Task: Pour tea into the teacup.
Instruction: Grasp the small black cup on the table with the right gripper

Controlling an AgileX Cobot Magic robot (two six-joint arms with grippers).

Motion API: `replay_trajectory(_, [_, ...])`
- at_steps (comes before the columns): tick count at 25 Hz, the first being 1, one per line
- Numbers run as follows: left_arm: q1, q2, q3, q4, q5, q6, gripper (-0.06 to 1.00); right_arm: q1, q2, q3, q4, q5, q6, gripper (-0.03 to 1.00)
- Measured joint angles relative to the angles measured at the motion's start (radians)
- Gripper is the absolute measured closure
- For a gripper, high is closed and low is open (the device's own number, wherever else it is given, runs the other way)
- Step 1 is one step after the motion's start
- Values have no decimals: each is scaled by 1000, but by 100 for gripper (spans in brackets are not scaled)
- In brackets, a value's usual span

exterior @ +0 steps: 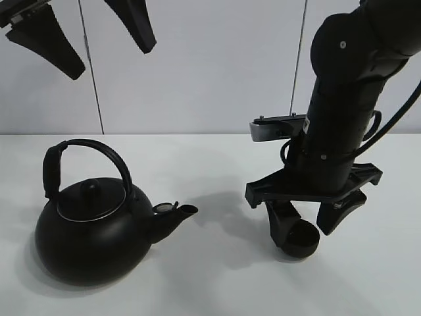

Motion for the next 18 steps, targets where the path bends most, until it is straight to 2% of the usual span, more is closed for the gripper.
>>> replay_trajectory(10, [0, 0, 0, 0, -1, 0, 28, 0, 45, 0, 19, -9, 7, 49])
replay_trajectory(13, [0, 0, 0, 0, -1, 0, 28, 0, 46, 0, 19, -17, 7, 56])
replay_trajectory(18, [0, 0, 0, 0, -1, 0, 28, 1, 46, 0, 19, -29, 7, 57])
